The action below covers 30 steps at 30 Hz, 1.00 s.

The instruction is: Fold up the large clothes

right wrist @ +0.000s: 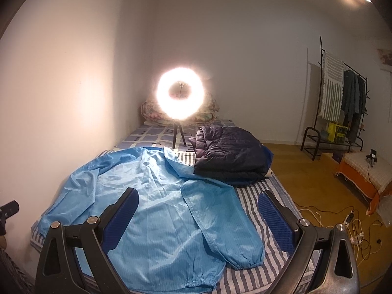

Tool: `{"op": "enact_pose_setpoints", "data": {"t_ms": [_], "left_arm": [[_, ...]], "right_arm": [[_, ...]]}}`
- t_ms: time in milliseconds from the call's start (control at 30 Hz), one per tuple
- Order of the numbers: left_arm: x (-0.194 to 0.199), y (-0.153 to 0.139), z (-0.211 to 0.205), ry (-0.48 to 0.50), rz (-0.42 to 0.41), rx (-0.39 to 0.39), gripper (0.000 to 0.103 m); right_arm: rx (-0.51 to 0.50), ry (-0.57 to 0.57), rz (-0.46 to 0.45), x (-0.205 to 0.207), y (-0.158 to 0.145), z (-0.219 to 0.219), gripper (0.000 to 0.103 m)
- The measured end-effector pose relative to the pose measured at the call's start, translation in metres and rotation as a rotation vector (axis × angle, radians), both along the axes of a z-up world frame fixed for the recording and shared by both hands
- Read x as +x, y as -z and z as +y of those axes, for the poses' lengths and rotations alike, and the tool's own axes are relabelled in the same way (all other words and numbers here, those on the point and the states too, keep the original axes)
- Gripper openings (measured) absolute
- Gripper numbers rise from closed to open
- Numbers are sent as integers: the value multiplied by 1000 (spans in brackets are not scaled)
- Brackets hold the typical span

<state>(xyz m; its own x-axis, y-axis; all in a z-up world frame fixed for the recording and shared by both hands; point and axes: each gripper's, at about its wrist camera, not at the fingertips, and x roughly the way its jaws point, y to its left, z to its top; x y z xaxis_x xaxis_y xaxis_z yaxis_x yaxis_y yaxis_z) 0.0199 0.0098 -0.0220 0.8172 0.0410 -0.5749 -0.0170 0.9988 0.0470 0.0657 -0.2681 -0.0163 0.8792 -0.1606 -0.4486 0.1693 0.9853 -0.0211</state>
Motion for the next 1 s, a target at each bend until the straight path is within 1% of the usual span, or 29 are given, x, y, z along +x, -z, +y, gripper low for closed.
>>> {"op": "enact_pose_setpoints", "data": {"t_ms": [100,267,333,467,733,1000], "left_arm": [[4,0,-2,0,4,-4,103],[9,1,-5,-8,10,0,103],[14,2,-3,-13,14,-4,103],[23,7,0,-25,23,-4,103],[33,25,16,-56,39,16,103],[45,52,48,-124,97,28,103]], "right_arm": [[19,0,5,5,2,0,100],[17,5,-22,5,6,0,100],[17,5,-19,6,7,0,102],[23,-5,-5,13,10,2,102],[81,-51,16,33,17,6,102],[93,-126,15,56,28,28,102]]}}
